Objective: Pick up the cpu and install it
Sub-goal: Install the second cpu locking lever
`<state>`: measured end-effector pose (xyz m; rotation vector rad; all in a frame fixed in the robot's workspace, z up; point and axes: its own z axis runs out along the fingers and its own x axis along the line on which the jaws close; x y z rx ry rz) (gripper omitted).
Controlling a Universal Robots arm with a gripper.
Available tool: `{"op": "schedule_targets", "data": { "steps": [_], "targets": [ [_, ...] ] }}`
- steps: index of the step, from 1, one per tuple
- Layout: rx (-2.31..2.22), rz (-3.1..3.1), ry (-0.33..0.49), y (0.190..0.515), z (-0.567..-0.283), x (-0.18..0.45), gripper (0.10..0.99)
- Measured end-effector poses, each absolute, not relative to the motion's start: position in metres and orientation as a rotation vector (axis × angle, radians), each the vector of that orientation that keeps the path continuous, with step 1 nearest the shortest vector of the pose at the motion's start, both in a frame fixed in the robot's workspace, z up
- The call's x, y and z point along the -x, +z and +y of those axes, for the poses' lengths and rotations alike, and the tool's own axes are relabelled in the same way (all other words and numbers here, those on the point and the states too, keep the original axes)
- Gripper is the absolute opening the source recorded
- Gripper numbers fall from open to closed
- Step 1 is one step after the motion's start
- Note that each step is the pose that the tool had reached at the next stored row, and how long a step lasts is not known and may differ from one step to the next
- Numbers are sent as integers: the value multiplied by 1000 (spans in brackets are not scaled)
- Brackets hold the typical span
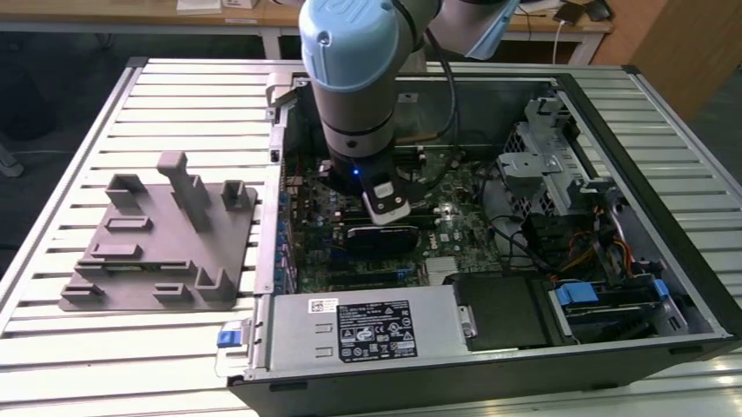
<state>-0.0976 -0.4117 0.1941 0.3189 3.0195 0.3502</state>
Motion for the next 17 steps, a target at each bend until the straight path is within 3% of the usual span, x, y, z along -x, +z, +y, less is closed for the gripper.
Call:
{"op": "schedule_targets", "data": {
  "steps": [17],
  "targets": [
    [-319,3019,348,194,-411,100,106]
  ]
}}
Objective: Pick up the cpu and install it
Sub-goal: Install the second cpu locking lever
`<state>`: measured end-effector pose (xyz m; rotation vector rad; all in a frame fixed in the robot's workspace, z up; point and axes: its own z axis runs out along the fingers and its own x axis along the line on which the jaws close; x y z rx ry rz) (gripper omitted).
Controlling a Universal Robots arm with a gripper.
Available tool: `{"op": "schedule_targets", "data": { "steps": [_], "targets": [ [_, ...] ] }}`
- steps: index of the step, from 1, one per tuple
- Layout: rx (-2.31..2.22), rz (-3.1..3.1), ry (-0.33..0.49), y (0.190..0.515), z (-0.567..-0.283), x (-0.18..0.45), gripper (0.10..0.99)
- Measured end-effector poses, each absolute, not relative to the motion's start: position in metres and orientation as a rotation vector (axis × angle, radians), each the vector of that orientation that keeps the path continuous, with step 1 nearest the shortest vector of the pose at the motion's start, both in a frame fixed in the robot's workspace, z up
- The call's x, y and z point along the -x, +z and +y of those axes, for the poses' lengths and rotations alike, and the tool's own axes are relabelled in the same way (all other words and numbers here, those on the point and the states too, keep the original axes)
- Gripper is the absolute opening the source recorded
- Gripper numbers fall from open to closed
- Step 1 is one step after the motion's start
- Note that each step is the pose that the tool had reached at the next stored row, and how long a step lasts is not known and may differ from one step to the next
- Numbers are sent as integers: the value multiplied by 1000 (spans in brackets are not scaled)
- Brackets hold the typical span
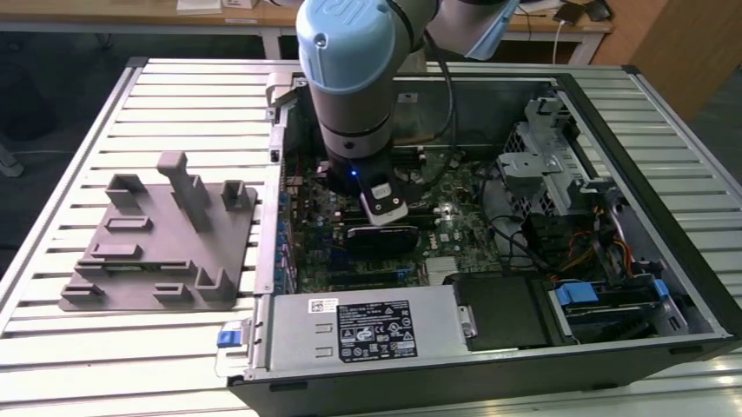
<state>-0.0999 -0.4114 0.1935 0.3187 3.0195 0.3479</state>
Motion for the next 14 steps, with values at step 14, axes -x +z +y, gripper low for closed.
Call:
{"op": "schedule_targets", "data": {
  "steps": [14],
  "targets": [
    [-317,3021,305,222,-410,100,106]
  ]
}}
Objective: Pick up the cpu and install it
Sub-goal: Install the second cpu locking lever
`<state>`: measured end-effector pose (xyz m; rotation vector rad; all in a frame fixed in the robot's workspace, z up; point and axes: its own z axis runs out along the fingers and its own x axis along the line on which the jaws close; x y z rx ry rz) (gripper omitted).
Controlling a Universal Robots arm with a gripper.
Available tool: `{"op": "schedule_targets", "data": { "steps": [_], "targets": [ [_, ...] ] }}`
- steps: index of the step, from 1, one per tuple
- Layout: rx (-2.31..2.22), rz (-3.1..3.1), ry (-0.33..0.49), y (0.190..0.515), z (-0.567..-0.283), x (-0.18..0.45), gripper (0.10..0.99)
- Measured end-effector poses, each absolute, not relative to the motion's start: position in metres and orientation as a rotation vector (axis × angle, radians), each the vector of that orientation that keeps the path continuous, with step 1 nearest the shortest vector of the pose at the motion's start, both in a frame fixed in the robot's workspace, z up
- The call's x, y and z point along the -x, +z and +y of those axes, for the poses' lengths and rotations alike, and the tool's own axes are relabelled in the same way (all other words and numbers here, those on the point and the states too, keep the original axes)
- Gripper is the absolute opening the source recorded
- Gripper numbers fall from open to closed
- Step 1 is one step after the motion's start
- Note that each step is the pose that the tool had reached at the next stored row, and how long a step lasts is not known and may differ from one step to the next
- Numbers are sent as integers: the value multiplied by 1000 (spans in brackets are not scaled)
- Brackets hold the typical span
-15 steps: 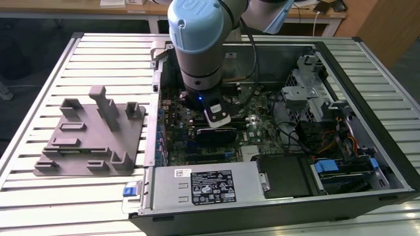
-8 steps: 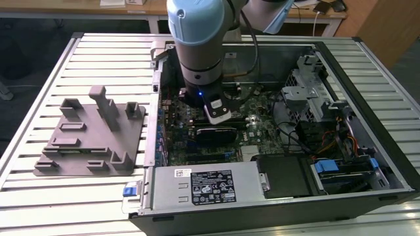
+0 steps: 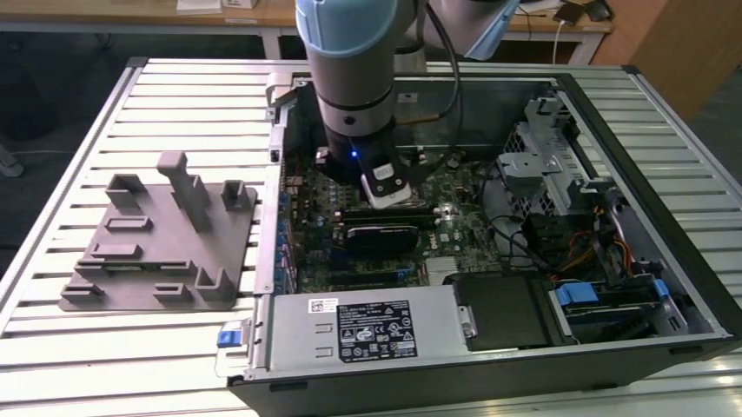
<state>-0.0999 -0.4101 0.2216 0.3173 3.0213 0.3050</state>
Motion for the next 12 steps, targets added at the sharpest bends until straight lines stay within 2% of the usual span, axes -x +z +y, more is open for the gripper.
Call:
{"op": "schedule_targets", "data": {
  "steps": [4,12],
  "targets": [
    [-317,3022,272,222,-408,99,106],
    [-317,3022,271,222,-401,90,106]
  ]
}}
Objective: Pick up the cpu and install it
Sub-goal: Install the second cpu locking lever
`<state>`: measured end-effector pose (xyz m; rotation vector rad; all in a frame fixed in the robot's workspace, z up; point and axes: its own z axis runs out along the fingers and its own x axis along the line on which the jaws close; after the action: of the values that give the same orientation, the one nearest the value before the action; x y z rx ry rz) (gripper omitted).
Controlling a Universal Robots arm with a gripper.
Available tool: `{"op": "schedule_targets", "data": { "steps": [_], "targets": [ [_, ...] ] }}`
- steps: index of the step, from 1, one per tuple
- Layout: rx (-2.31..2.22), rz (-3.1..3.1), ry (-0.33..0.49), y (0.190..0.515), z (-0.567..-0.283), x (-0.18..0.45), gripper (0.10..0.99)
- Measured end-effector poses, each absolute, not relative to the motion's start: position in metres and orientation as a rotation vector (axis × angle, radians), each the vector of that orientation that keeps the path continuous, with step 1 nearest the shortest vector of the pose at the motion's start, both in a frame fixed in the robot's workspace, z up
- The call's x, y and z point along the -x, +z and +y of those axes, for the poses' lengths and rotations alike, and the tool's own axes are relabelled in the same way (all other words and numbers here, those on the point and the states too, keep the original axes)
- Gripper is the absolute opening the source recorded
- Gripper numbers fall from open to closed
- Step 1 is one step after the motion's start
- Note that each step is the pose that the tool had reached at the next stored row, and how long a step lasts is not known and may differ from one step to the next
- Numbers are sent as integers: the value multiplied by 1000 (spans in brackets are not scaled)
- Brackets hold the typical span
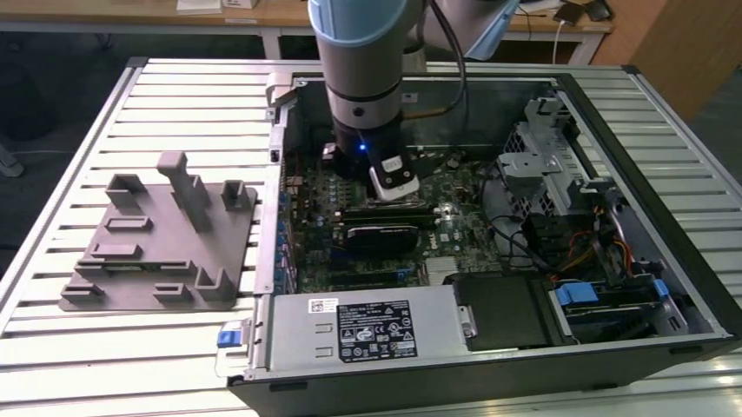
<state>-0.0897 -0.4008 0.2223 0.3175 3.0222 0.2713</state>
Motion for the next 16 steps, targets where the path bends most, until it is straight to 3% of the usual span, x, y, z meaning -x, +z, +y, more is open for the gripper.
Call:
{"op": "schedule_targets", "data": {
  "steps": [16],
  "targets": [
    [-317,3022,271,221,-383,52,106]
  ]
}}
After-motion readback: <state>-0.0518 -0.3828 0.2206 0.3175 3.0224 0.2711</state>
